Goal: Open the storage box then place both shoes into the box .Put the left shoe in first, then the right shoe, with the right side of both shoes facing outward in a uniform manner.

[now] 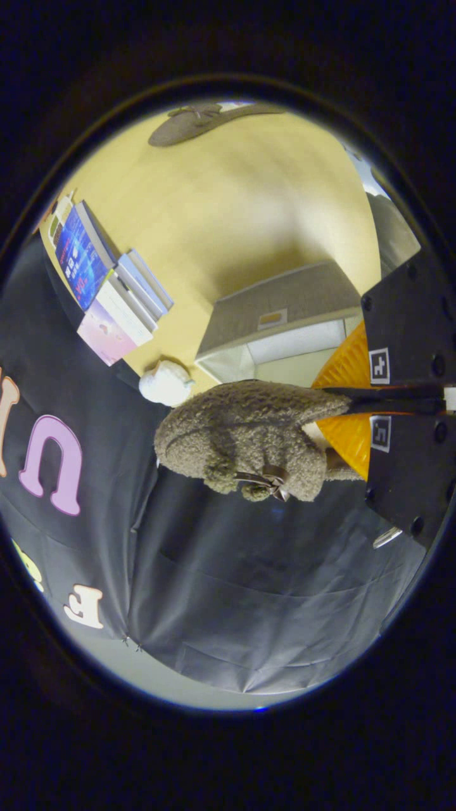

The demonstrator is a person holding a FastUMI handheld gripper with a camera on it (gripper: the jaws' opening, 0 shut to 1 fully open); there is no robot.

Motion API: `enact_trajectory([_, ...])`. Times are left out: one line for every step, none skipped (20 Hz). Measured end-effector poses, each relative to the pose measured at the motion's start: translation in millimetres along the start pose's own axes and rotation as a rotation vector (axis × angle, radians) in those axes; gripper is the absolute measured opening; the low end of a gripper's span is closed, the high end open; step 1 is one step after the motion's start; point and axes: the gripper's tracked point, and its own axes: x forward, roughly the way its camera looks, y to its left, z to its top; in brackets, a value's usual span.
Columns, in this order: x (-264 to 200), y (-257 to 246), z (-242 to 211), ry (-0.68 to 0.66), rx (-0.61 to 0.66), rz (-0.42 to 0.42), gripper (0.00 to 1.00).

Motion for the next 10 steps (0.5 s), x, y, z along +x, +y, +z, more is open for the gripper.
enact_trajectory([7.6,4.2,-6.8,0.021,0.001,-0.007,0.04])
enact_trajectory([16.6,5.8,-12.4,0.037,-0.002,-0.020,0.04])
enact_trajectory([25.1,4.7,-17.4,0.052,-0.010,-0.040,0.04])
enact_trajectory([34.2,2.4,-22.1,0.065,-0.022,-0.063,0.04])
enact_trajectory([42.8,-0.5,-27.0,0.075,-0.030,-0.084,0.04])
enact_trajectory([51.1,-2.0,-31.4,0.085,-0.029,-0.101,0.04])
enact_trajectory([59.7,-2.1,-33.7,0.096,-0.027,-0.115,0.04])
enact_trajectory([67.6,-4.4,-36.6,0.102,-0.027,-0.133,0.05])
enact_trajectory([74.4,-6.0,-40.1,0.107,-0.029,-0.150,0.04])
enact_trajectory([83.0,-8.1,-42.4,0.113,-0.034,-0.168,0.04])
